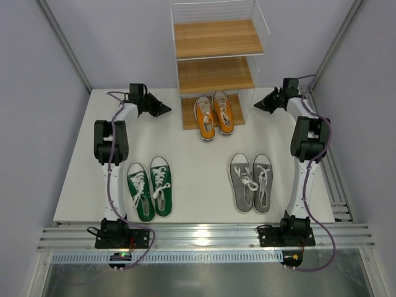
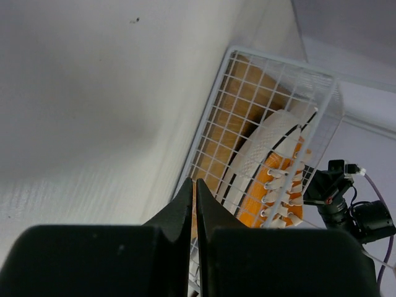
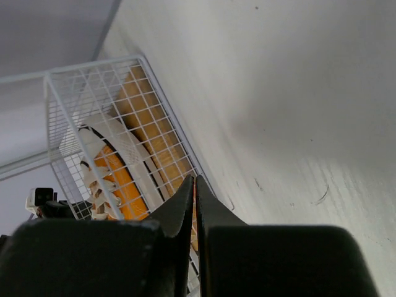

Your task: Place and organize the shoes onto the shoe shelf

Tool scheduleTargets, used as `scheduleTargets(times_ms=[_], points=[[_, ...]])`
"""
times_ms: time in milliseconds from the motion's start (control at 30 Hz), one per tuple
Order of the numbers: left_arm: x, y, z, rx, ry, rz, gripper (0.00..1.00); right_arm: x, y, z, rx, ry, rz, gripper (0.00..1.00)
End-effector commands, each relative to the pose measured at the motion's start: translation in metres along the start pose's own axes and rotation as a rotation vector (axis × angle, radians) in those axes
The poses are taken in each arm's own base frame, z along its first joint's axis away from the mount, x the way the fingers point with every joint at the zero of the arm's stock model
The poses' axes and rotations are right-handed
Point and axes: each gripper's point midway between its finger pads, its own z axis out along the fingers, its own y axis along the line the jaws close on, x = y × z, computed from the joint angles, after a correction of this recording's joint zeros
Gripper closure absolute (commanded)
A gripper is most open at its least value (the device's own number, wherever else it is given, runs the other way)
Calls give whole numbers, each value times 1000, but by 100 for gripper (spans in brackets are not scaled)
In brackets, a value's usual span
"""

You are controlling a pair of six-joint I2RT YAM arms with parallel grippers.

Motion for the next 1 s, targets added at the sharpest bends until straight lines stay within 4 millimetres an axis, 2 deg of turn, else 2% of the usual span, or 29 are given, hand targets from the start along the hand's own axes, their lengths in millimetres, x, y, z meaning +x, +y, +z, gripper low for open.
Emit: scheduleTargets(times_ms=[0,67,200,267,300,333,433,500,533,567,633,667,733,767,800,867,967], points=[[22,2,3,-21,88,4,100,11,22,-6,-49,38,-16,96],[34,6,9,-32,110,16,100,21,24,-3,-58,66,-35,96],[59,8,15,-45,155,34,100,63,42,0,-96,180,-110,96],[72,5,17,-32,180,40,100,75,38,-1,-90,207,-118,96],[76,2,15,-24,185,36,100,94,47,2,-104,231,-145,96],[83,7,15,-29,196,29,100,112,47,0,-102,263,-151,96],[97,7,10,-24,208,40,100,138,47,-4,-104,296,-177,96],[105,6,7,-16,219,44,100,150,44,-5,-96,315,-190,96],[109,3,2,-10,223,49,100,157,36,-6,-81,329,-185,96],[118,8,0,-17,235,49,100,161,39,-10,-87,332,-199,96],[127,13,-5,-24,243,60,100,174,30,-15,-72,356,-201,96],[135,20,-10,-38,250,59,100,176,36,-21,-85,347,-218,96],[139,26,-16,-46,252,60,100,188,25,-26,-69,360,-216,96],[146,34,-20,-61,259,53,100,192,30,-32,-78,357,-232,96],[147,37,-23,-65,253,55,100,198,22,-33,-65,366,-228,96],[149,40,-31,-76,242,70,100,203,22,-39,-63,363,-232,96],[150,59,-37,-150,219,95,100,211,12,-44,-30,360,-227,96]])
